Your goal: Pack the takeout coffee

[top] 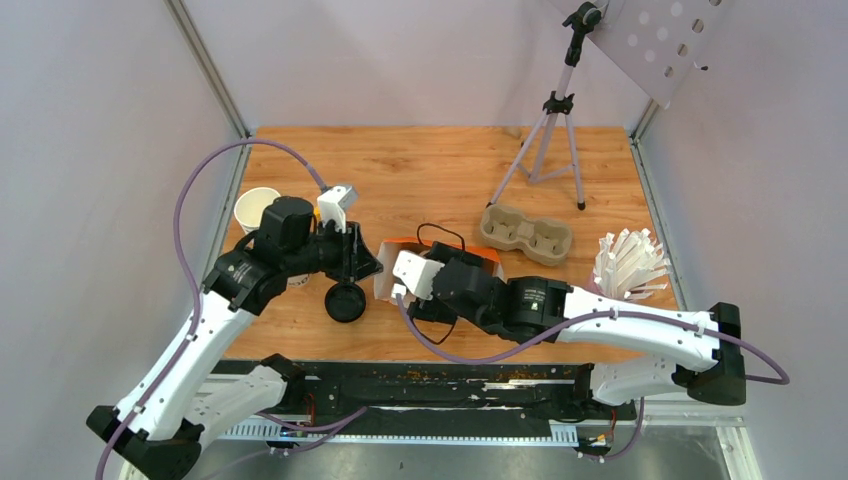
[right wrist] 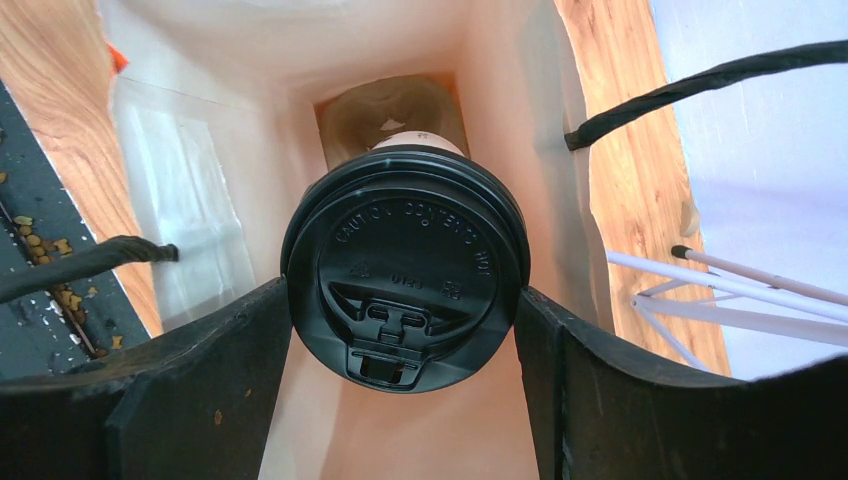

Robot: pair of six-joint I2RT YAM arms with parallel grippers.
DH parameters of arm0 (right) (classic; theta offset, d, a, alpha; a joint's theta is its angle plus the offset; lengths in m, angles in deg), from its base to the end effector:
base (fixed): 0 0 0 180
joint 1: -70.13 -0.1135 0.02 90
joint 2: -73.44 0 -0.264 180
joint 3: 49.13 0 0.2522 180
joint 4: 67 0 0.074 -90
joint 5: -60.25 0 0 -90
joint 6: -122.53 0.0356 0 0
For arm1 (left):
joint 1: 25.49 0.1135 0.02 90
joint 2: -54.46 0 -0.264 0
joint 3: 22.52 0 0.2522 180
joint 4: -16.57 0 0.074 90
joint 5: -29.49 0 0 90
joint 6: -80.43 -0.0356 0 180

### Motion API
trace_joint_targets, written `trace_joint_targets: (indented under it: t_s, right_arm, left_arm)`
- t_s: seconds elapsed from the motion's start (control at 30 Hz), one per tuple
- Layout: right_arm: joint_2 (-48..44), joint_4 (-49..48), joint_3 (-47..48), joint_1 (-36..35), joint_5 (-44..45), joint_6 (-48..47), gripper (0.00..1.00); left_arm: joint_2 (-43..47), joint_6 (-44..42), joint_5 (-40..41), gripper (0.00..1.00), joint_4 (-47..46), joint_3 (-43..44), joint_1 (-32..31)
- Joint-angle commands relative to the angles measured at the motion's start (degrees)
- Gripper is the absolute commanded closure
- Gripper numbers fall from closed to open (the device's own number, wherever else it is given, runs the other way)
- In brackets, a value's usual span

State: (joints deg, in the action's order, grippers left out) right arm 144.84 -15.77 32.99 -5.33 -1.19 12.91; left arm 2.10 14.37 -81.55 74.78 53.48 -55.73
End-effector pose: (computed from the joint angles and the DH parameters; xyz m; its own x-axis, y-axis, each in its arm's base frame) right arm 0.0827 0.2509 0.3422 0.1012 -0.7845 -0.6119 -0.7696 0.3280 -0.5478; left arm 0.1474 -0.1007 0.3628 -0.7424 -0.0056 -0.6699 0.4641 0.7168 -0.5203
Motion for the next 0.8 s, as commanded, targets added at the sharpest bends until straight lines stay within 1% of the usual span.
trace_joint_targets:
  t_s: [0.0,0.2,0.33,0.6,0.7,0.77]
  right_arm:
    - [-1.82,-0.87,0.28,-0.95,-0.34,-0.58,0.30]
    - [-0.69,-1.44,-0.10,-2.38,0.64,-1.61,0.30]
    - [0.44,-2.08,0.84,-2.79,1.04,-2.02,0.30]
    - [1.12,-2.14,1.62,-2.87,-0.32,-3.15,0.29]
    - [1.04,-2.78,1.82,-2.86,0.72,-4.31,0.29]
    - [0.89,-3.30,2.09,-2.79,2.08,-5.97,0.29]
  left_arm:
    - [2.97,1.64,-1.14,0.60,1.95,-0.90,0.18]
    - [3.15,2.26,-1.39,0.49,2.38,-1.89,0.20]
    - [2.87,3.54,-1.83,0.44,-0.01,-3.26,0.18]
    - [0.88,3.53,-1.21,0.44,-1.53,-3.10,0.19]
    - [0.84,3.52,-0.96,0.45,-1.37,-2.85,0.18]
    - [0.94,2.96,-0.95,0.49,-1.14,-2.75,0.22]
